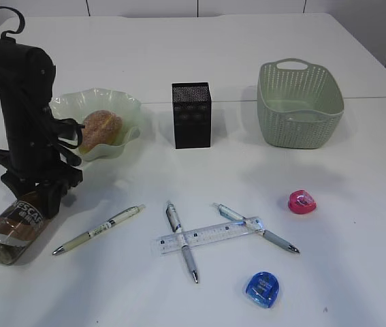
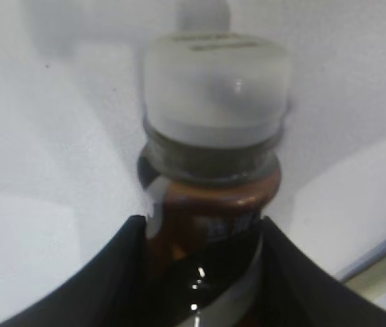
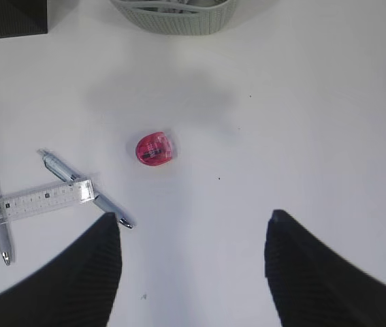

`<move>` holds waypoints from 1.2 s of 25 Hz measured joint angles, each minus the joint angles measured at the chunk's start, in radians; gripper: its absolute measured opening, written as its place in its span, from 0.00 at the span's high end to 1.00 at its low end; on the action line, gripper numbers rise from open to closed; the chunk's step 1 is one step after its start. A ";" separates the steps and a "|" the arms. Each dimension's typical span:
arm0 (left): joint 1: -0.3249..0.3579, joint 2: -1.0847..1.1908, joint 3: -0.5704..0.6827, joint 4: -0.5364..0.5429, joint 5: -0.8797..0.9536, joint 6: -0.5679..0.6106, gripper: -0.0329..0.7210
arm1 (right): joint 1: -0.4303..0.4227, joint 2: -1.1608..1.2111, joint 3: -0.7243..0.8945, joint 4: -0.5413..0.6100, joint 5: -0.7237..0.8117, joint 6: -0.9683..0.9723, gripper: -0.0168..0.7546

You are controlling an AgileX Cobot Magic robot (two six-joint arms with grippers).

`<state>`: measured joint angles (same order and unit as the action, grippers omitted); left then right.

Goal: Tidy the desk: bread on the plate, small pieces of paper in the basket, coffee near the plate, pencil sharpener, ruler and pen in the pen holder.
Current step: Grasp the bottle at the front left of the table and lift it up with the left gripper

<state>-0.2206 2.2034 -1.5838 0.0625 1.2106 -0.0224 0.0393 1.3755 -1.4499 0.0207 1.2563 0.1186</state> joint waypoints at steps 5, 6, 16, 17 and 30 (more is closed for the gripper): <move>0.000 0.000 0.000 -0.002 0.000 0.000 0.54 | 0.000 0.000 0.000 0.000 0.000 0.000 0.31; 0.000 0.000 0.000 -0.004 0.000 0.000 0.54 | 0.000 0.000 0.000 0.000 0.000 0.000 0.31; 0.000 -0.042 0.000 -0.083 -0.015 -0.004 0.55 | 0.000 0.000 0.000 0.000 0.000 0.000 0.31; 0.000 -0.055 0.000 -0.080 -0.017 -0.004 0.55 | 0.000 0.000 0.000 0.000 0.000 0.000 0.31; 0.000 -0.206 0.000 -0.070 -0.011 -0.004 0.55 | 0.000 0.000 0.000 0.000 0.000 0.000 0.31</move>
<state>-0.2206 1.9977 -1.5838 -0.0071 1.2000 -0.0261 0.0393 1.3755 -1.4499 0.0207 1.2563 0.1186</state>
